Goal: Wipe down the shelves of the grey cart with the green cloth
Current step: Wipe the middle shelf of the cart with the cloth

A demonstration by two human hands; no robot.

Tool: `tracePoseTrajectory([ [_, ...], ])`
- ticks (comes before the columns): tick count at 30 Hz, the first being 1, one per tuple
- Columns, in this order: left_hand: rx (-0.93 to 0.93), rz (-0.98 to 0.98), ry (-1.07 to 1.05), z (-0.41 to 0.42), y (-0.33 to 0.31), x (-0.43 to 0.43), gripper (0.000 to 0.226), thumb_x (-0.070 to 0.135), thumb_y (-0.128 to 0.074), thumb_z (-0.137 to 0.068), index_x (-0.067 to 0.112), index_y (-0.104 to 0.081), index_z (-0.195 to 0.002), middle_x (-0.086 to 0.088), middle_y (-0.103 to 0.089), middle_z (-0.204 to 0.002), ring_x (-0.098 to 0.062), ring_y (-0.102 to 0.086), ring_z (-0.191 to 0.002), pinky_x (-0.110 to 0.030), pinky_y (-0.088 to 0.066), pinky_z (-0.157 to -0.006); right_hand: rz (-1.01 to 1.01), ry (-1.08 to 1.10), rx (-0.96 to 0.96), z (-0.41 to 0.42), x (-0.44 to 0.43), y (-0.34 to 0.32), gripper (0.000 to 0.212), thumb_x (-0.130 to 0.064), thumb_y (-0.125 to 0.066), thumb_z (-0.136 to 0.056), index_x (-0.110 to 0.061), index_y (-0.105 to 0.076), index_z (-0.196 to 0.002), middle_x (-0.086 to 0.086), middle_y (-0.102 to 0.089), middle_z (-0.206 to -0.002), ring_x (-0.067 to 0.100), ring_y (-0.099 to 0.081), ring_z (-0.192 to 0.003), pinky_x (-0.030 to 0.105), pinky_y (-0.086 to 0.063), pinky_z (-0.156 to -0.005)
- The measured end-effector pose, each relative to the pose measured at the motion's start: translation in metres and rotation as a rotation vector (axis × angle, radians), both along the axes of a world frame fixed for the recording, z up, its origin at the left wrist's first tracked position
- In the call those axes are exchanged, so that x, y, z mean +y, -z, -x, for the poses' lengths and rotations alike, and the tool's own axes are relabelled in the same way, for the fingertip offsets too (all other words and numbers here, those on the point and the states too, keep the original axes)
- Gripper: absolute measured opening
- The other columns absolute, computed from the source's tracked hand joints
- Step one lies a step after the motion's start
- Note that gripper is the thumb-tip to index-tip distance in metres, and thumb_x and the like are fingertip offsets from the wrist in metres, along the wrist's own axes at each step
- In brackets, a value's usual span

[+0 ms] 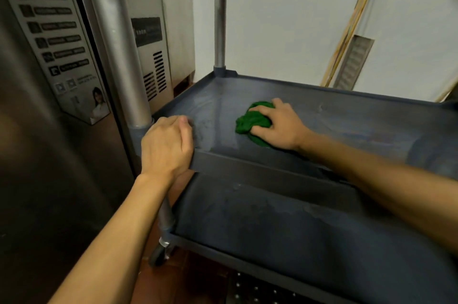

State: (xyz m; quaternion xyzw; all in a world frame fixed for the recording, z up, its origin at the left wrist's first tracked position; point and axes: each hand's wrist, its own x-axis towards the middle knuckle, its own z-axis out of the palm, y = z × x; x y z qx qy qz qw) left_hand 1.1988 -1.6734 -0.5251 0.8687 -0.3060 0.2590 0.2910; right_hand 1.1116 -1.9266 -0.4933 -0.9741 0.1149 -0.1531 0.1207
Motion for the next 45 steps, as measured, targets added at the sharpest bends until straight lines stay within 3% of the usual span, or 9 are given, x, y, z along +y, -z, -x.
tracePoseTrajectory([
  [7, 0.104, -0.150, 0.008, -0.001, -0.010, 0.005, 0.050, 0.032, -0.018, -0.108, 0.017, -0.062, -0.126, -0.011, -0.066, -0.129, -0.030, -0.058, -0.116, -0.045, -0.048, -0.091, -0.089, -0.270, 0.042, 0.029, 0.060, -0.008, 0.051, -0.037, -0.068, -0.086, -0.034, -0.057, -0.136, 0.002, -0.041, -0.106, 0.032, -0.044, -0.110, 0.040, -0.039, -0.103],
  [11, 0.085, -0.226, 0.029, -0.002, -0.010, 0.008, 0.053, 0.037, -0.016, -0.106, 0.017, -0.061, -0.125, -0.012, -0.066, -0.128, -0.030, -0.058, -0.114, -0.046, -0.050, -0.090, -0.170, -0.300, 0.080, 0.057, 0.048, -0.016, 0.046, -0.028, -0.070, -0.087, -0.033, -0.060, -0.132, 0.003, -0.045, -0.109, 0.028, -0.045, -0.111, 0.038, -0.038, -0.104],
  [14, 0.098, -0.242, 0.040, -0.004, -0.009, 0.009, 0.053, 0.037, -0.017, -0.107, 0.019, -0.057, -0.137, -0.011, -0.061, -0.139, -0.032, -0.055, -0.124, -0.048, -0.048, -0.097, -0.212, -0.301, 0.083, 0.091, 0.023, -0.017, 0.043, -0.023, -0.072, -0.087, -0.034, -0.061, -0.127, 0.009, -0.048, -0.113, 0.029, -0.047, -0.111, 0.037, -0.037, -0.103],
  [20, 0.154, -0.184, 0.055, 0.020, -0.026, -0.012, 0.065, 0.050, -0.021, -0.100, 0.010, -0.058, -0.135, -0.018, -0.058, -0.141, -0.038, -0.053, -0.129, -0.055, -0.043, -0.107, -0.271, -0.206, 0.004, 0.144, -0.021, -0.010, 0.043, -0.017, -0.075, -0.085, -0.036, -0.062, -0.122, 0.017, -0.049, -0.113, 0.032, -0.051, -0.109, 0.048, -0.039, -0.106],
  [23, 0.034, -0.146, 0.235, 0.077, -0.033, -0.055, 0.062, 0.049, -0.032, -0.098, 0.012, -0.053, -0.142, -0.016, -0.054, -0.147, -0.033, -0.049, -0.137, -0.051, -0.034, -0.116, -0.272, -0.212, -0.013, 0.144, -0.021, -0.009, 0.046, -0.018, -0.075, -0.085, -0.037, -0.061, -0.124, 0.014, -0.049, -0.117, 0.032, -0.049, -0.114, 0.049, -0.040, -0.106],
  [27, 0.107, -0.145, 0.435, 0.140, -0.031, -0.127, 0.060, 0.049, -0.025, -0.106, 0.020, -0.028, -0.159, -0.010, -0.030, -0.165, -0.023, -0.024, -0.153, -0.046, -0.019, -0.124, -0.236, -0.234, -0.032, 0.146, -0.024, -0.009, 0.044, -0.019, -0.075, -0.086, -0.020, -0.064, -0.129, 0.014, -0.052, -0.109, 0.027, -0.049, -0.107, 0.044, -0.042, -0.100],
  [31, 0.341, -0.360, 0.347, 0.135, -0.023, -0.144, 0.098, 0.084, 0.007, -0.080, 0.030, 0.005, -0.162, 0.001, 0.003, -0.171, -0.020, -0.001, -0.158, -0.054, -0.004, -0.126, -0.242, -0.227, 0.014, 0.161, -0.037, -0.012, 0.049, -0.016, -0.074, -0.085, -0.022, -0.060, -0.132, 0.006, -0.049, -0.108, 0.019, -0.049, -0.105, 0.028, -0.040, -0.095],
  [38, 0.327, -0.561, 0.309, 0.128, -0.018, -0.142, 0.112, 0.096, 0.015, -0.065, 0.037, 0.007, -0.160, 0.003, 0.009, -0.171, -0.024, 0.005, -0.158, -0.058, 0.000, -0.124, -0.219, 0.219, 0.032, 0.252, -0.130, -0.016, 0.051, -0.017, -0.073, -0.087, -0.025, -0.057, -0.135, 0.014, -0.048, -0.119, 0.031, -0.049, -0.120, 0.033, -0.034, -0.112],
  [45, 0.312, -0.637, 0.331, 0.134, -0.022, -0.141, 0.116, 0.097, 0.018, -0.059, 0.041, 0.003, -0.160, 0.005, 0.013, -0.170, -0.023, 0.012, -0.157, -0.053, 0.001, -0.126, 0.003, 0.772, 0.151, 0.296, -0.211, -0.009, 0.061, -0.055, -0.047, -0.096, -0.027, -0.037, -0.150, 0.025, -0.036, -0.142, 0.047, -0.036, -0.129, 0.046, -0.028, -0.112],
])
